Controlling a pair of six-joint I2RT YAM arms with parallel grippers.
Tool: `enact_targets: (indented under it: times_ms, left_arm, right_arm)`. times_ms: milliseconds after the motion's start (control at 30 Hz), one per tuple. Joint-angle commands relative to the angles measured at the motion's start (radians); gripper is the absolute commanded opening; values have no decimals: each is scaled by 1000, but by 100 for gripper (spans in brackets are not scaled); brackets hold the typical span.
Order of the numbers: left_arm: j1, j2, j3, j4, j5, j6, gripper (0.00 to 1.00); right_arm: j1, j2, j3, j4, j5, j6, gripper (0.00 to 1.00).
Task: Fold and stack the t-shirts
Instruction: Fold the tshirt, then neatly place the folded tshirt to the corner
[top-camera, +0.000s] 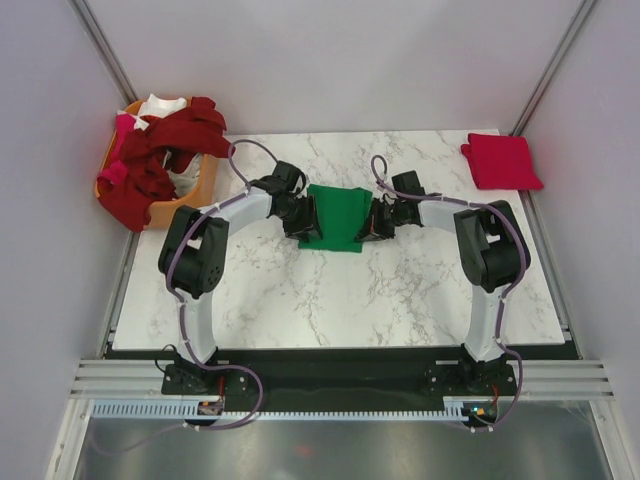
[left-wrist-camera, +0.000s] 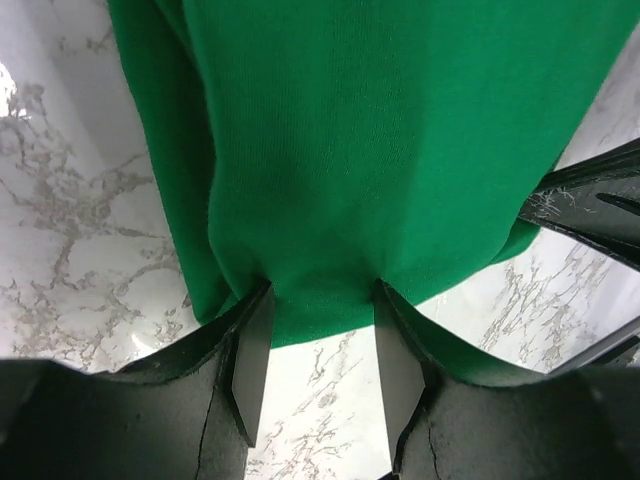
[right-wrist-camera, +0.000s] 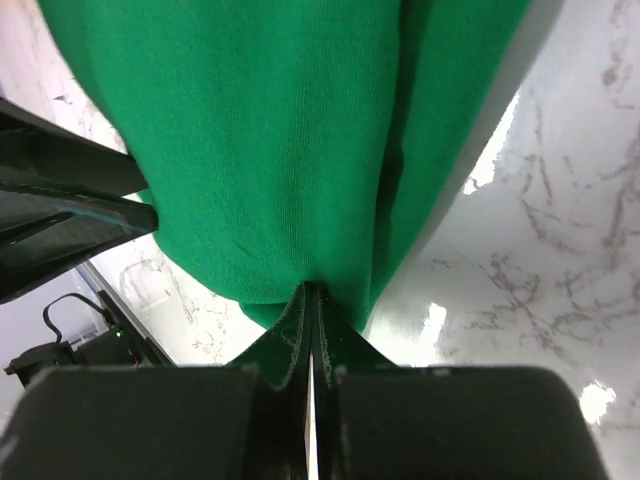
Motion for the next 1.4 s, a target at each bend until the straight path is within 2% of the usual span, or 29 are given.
enact_targets:
  times_ms: [0, 200, 300, 367, 467, 500, 600, 700, 733, 867, 1000, 1200, 1233, 1367]
  left_arm:
    - [-5, -17, -9, 25, 4, 23, 52]
    - [-7, 7, -20, 25, 4, 23, 52]
    - [-2, 24, -45, 25, 4, 23, 52]
    - [-2, 20, -49, 25, 4, 23, 52]
    - [-8, -22, -40, 25, 4, 23, 52]
    - [-10, -37, -37, 25, 4, 23, 52]
    - [-11, -98, -7, 25, 4, 23, 52]
    - [-11, -146, 32, 34, -14, 28, 51]
    - [-11, -158, 39, -15, -76, 26, 96]
    - [-13, -229, 64, -67, -79, 37, 100]
    - [-11, -339, 52, -136, -102, 69, 100]
    - [-7, -534, -94, -136, -108, 79, 100]
    - [-7, -601, -142, -205, -229, 153, 100]
    - [-5, -779, -261, -218, -255, 157, 100]
  right_arm:
    - [9, 52, -104, 47, 66, -53, 0]
    - [9, 62, -164, 92, 86, -53, 0]
    - [9, 38, -144, 37, 133, -80, 0]
    - [9, 6, -120, -46, 222, -102, 2]
    - [9, -101, -67, -140, 330, -139, 43]
    - [9, -137, -46, -155, 348, -146, 66]
    - [9, -260, -9, -197, 374, -152, 86]
    - [9, -330, -12, -212, 374, -152, 89]
    - [6, -346, -18, -210, 376, -151, 90]
    - [4, -315, -53, -175, 354, -140, 90]
    - [-12, -223, -89, -65, 252, -102, 89]
    - [-34, -91, -32, 6, 253, -97, 89]
    - [-40, -76, -24, 17, 250, -99, 88]
    - [-45, 5, 11, 55, 195, -79, 87]
